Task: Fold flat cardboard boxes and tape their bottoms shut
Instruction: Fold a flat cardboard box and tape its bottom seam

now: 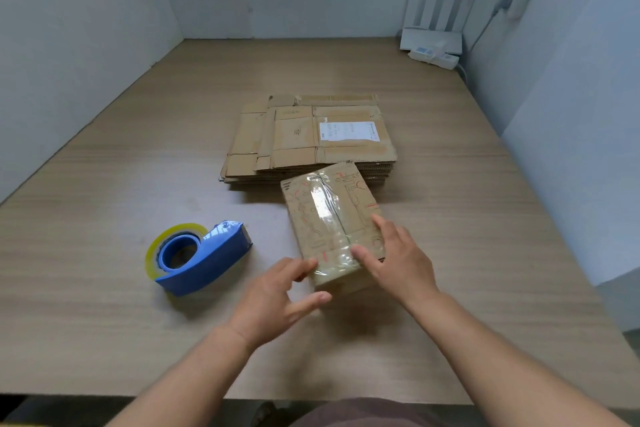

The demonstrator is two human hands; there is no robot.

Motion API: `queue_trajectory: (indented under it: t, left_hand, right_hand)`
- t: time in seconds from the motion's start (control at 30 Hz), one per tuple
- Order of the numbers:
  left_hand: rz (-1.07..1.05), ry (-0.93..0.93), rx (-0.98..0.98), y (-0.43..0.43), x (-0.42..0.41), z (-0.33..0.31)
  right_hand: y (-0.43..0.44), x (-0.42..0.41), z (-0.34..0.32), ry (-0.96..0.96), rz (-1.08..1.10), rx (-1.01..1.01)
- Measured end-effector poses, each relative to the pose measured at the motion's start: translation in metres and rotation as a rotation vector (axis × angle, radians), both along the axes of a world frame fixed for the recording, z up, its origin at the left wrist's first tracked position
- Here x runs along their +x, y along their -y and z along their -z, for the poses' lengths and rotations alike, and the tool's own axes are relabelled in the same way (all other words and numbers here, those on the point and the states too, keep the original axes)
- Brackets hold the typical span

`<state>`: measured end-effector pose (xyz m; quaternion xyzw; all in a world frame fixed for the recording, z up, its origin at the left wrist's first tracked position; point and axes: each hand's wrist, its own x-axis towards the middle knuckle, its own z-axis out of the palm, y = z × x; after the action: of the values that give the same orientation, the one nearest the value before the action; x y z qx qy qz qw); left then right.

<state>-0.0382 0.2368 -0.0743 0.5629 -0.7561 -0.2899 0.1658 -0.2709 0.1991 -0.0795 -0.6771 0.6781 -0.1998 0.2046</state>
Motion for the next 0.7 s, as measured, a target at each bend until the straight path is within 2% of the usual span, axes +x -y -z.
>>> queue_trajectory:
  t: [0.1,0.23,0.3,0.37,0.43,0.53,0.63,0.7]
  left_hand:
    - [-0.054,-0.055,-0.023,0.007,-0.011,-0.010]
    - [-0.328,-0.030,-0.080,0.044,-0.007,-0.020]
    - [-0.359,0.042,0.015,0.060,-0.007,-0.019]
    - [-0.354,0.038,0.143,0.066,-0.009,-0.016]
    - [-0.383,0.029,0.210,0.064,-0.012,-0.013]
    - [-0.550,0.019,0.246,0.055,-0.017,-0.013]
    - [-0.673,-0.175,0.399,0.036,-0.028,-0.011]
    - [-0.653,-0.256,0.445,0.022,-0.037,-0.009]
  right_hand:
    - [0.006,-0.020,-0.004,0.008,-0.055,0.078]
    - [0.003,-0.049,-0.011,-0.015,-0.223,0.176]
    - [0.002,-0.059,-0.015,-0.015,-0.274,0.211]
    - [0.004,-0.065,-0.017,-0.034,-0.292,0.220]
    - [0.010,-0.067,-0.020,-0.134,-0.222,0.185]
    - [0.018,-0.071,-0.027,-0.261,0.103,0.110]
    - [0.018,-0.070,-0.029,-0.230,0.356,0.003]
    - [0.012,-0.065,-0.027,-0.228,0.388,0.002]
